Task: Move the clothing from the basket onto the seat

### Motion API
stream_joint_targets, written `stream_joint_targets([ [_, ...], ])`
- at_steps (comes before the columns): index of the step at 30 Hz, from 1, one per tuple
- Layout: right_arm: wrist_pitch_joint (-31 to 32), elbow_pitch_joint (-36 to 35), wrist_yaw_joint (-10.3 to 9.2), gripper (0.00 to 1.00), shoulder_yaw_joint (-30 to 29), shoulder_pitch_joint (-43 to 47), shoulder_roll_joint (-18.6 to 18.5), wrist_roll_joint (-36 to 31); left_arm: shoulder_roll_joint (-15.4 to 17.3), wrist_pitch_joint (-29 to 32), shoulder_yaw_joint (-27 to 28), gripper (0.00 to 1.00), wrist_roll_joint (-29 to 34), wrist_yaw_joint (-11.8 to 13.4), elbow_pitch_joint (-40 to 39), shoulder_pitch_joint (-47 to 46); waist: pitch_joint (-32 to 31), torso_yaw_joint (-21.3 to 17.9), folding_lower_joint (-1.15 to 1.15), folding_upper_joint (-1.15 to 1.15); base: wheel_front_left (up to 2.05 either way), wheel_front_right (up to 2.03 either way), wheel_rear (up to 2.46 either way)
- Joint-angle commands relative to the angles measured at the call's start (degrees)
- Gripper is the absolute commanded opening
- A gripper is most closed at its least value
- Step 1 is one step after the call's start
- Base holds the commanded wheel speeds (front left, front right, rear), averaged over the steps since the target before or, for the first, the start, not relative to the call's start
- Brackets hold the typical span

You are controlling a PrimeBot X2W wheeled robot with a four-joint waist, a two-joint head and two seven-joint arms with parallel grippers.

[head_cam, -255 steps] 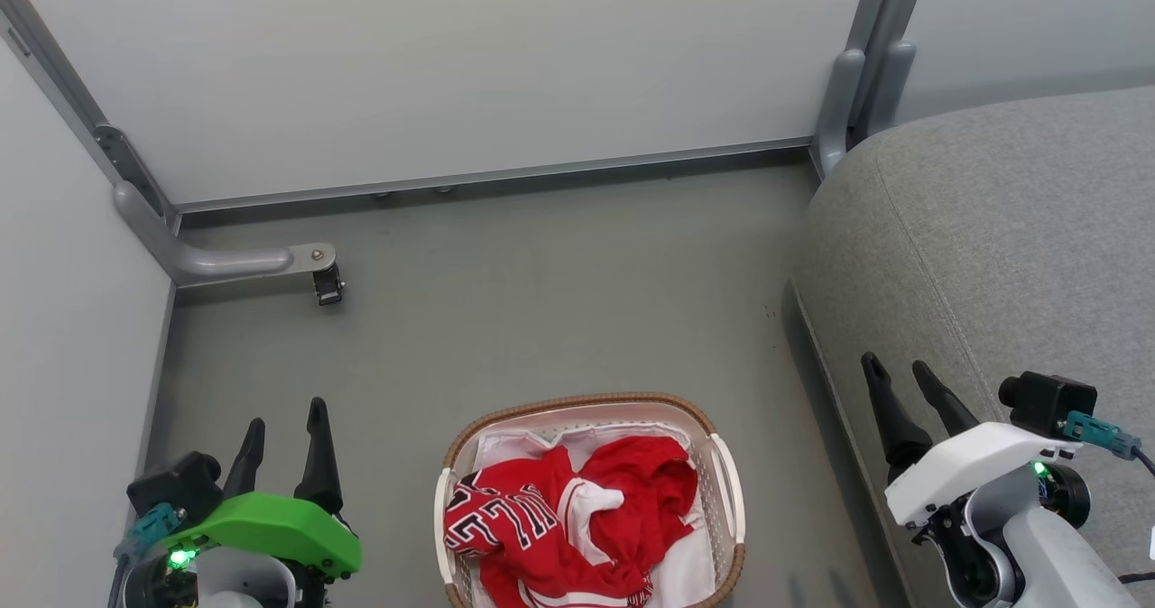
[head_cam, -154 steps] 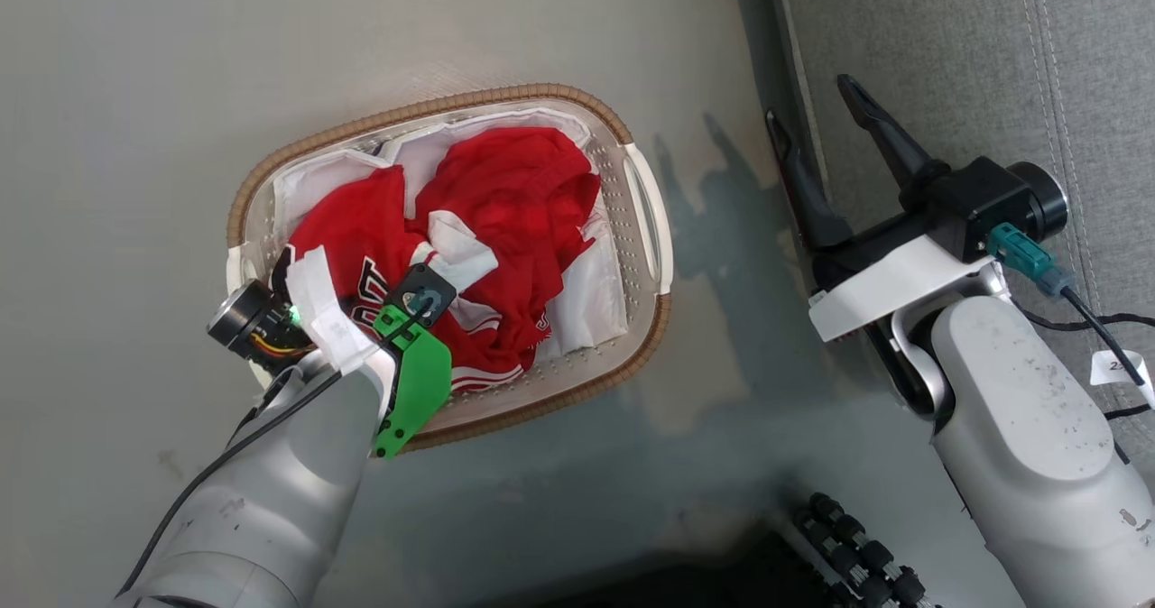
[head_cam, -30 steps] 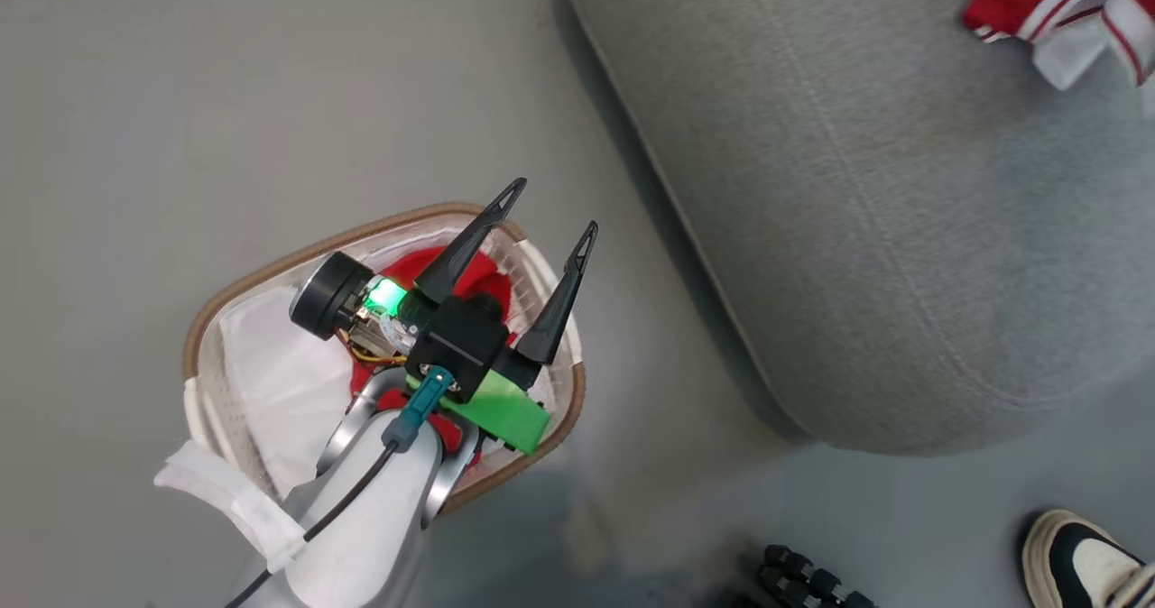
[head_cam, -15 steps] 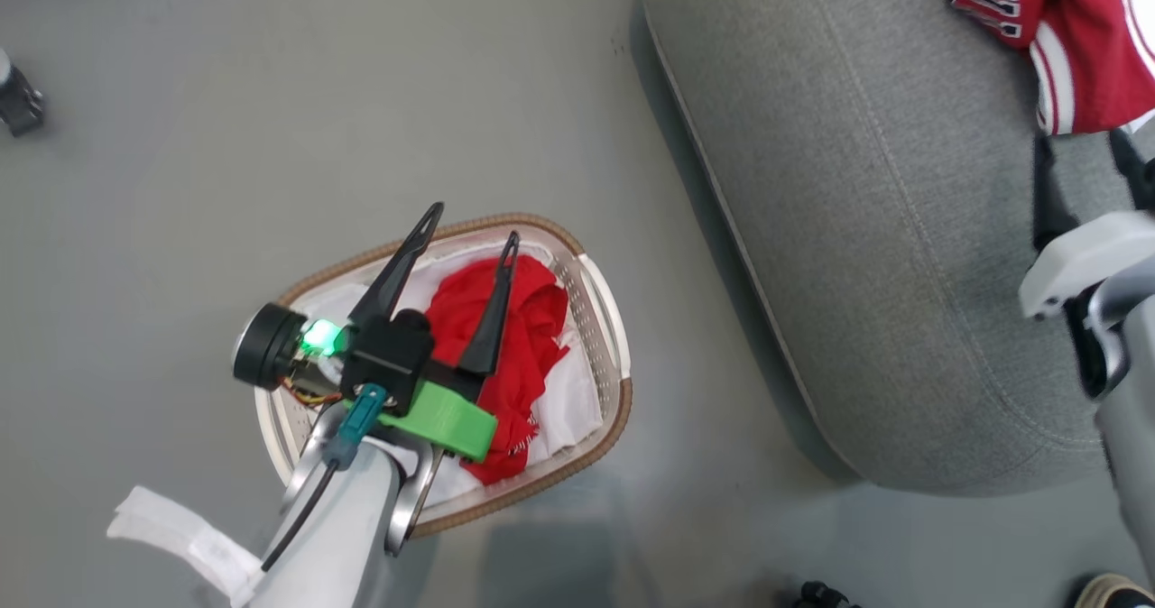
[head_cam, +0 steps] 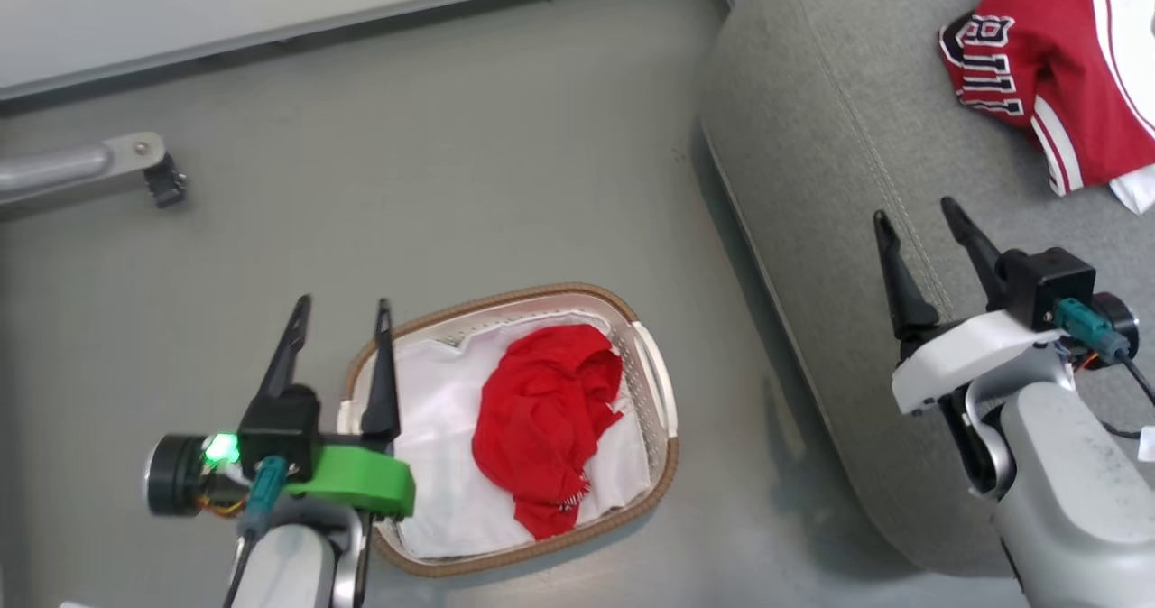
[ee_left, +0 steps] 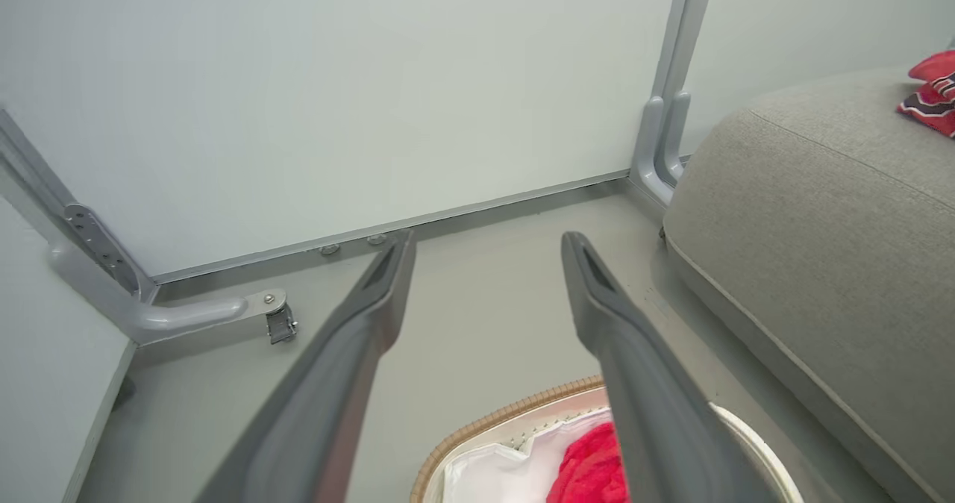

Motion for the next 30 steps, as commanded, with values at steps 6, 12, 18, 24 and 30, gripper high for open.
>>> stream_joint_targets([
  [6, -0.12, -1.65, -0.06, 1.00, 1.52, 5.07, 2.00, 0.27, -0.73, -0.05, 5.15, 1.00, -0.28, 1.65, 0.14, 5.68, -7.52, 5.92, 0.00, 0.00, 0.00, 0.00, 0.00],
  [12, -0.12, -1.68, -0.06, 1.00, 1.12, 9.83, 3.08, -0.82, -1.08, -0.05, 7.07, 1.00, -0.05, 0.93, 0.04, 9.23, -10.81, 7.77, 0.00, 0.00, 0.00, 0.00, 0.00],
  [18, -0.11, -1.86, -0.06, 1.00, 0.45, 13.40, 3.61, -1.21, -1.23, -0.05, 8.09, 1.00, -0.49, 1.29, -0.02, 12.58, -12.48, 8.16, 0.00, 0.00, 0.00, 0.00, 0.00],
  [24, -0.11, -1.47, -0.06, 1.00, 0.68, 14.72, 3.73, -1.64, -1.26, -0.05, 7.68, 1.00, -2.18, 2.07, 1.04, 13.83, -12.54, 7.92, 0.00, 0.00, 0.00, 0.00, 0.00],
  [30, -0.12, -3.19, -0.06, 1.00, 1.47, 10.49, 2.94, -1.38, -1.27, -0.05, 4.56, 1.00, -3.12, 0.33, 3.70, 10.44, -8.49, 6.32, 0.00, 0.00, 0.00, 0.00, 0.00],
])
